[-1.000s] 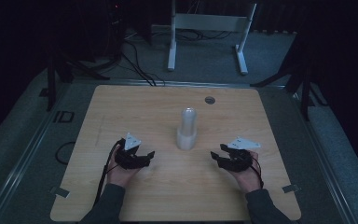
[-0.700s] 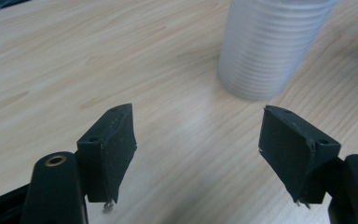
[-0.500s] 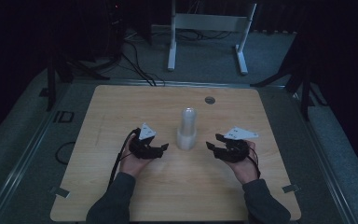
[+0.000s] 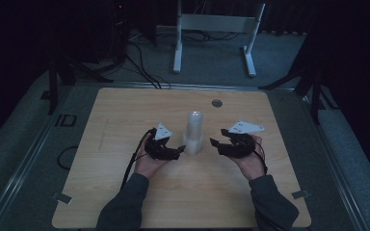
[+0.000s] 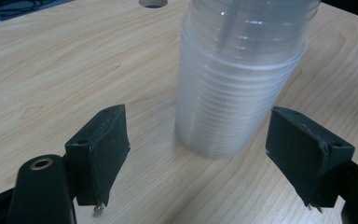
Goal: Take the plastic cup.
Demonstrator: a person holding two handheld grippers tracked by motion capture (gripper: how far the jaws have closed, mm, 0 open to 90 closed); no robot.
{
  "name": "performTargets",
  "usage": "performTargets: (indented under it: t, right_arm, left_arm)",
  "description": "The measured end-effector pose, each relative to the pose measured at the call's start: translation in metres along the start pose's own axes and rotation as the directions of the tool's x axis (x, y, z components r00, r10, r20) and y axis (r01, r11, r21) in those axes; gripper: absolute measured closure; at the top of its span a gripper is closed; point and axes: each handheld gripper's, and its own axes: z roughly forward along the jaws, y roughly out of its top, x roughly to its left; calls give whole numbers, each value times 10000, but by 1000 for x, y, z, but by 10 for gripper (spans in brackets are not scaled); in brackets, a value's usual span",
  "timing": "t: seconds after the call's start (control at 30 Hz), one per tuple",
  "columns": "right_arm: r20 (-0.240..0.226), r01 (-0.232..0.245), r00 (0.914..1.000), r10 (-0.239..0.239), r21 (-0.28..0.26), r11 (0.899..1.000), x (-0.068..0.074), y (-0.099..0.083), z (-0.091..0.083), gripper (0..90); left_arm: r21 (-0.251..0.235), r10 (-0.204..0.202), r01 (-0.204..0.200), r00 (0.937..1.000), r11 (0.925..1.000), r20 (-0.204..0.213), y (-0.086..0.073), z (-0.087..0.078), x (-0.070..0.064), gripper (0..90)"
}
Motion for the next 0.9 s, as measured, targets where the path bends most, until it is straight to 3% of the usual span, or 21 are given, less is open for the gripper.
performTargets:
  t: [0.37,0.5,0.53,0.9]
  right_arm:
    - [-184,90,9998,-94,-185,9998,5,16,10,302]
    - [-266,101,9996,-108,-257,9996,7,19,14,299]
    - [-279,82,9996,-90,-284,9996,7,20,14,299]
    - [-387,19,9992,-36,-423,9991,5,28,20,298]
  left_arm:
    - [-402,384,-369,9986,9985,356,13,11,-12,134]
    - [-447,360,-339,9982,9984,471,13,18,-14,136]
    - [-432,347,-319,9972,9986,658,13,21,-14,147]
    - [-573,186,-150,9979,9982,617,17,31,-14,147]
